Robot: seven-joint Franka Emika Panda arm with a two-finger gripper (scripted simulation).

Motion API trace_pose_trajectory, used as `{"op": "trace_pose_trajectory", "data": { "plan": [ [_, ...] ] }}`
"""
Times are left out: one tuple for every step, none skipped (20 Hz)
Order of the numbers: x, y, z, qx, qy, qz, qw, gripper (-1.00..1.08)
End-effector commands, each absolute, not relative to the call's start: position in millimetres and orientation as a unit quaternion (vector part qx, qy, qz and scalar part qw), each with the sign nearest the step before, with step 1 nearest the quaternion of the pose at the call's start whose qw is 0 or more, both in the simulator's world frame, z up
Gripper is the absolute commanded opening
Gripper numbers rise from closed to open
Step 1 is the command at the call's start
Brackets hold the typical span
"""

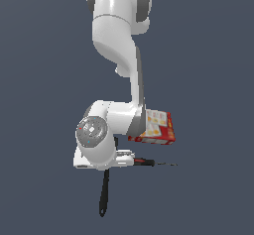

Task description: Pick up a designated object from a clutter of objects.

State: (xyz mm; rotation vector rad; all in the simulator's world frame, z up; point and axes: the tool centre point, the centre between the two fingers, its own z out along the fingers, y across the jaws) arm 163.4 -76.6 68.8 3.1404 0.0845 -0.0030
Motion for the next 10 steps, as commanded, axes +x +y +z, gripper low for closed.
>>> {"op": "trace_pose_trajectory", "data": {
  "plan": [
    [164.5, -77.2, 66.9, 1.000, 0.027, 0.000, 0.000, 1.00],
    [163.7, -77.0, 68.0, 1.000, 0.027, -0.001, 0.000, 1.00],
    [163.7, -77.0, 67.6, 1.000, 0.027, -0.001, 0.000, 1.00],
    [163.7, -77.0, 66.4, 1.000, 0.027, -0.001, 0.000, 1.00],
    [163.7, -77.0, 64.3, 1.000, 0.027, -0.001, 0.000, 1.00],
    [163.7, -77.0, 61.5, 1.000, 0.027, -0.001, 0.000, 1.00],
    [163.6, -77.0, 57.8, 1.000, 0.027, -0.001, 0.000, 1.00],
    [163.6, -77.1, 53.4, 1.000, 0.027, -0.001, 0.000, 1.00],
    [163.5, -77.1, 48.2, 1.000, 0.027, -0.001, 0.000, 1.00],
    [163.3, -77.1, 42.7, 1.000, 0.027, 0.000, 0.000, 1.00]
  ]
}}
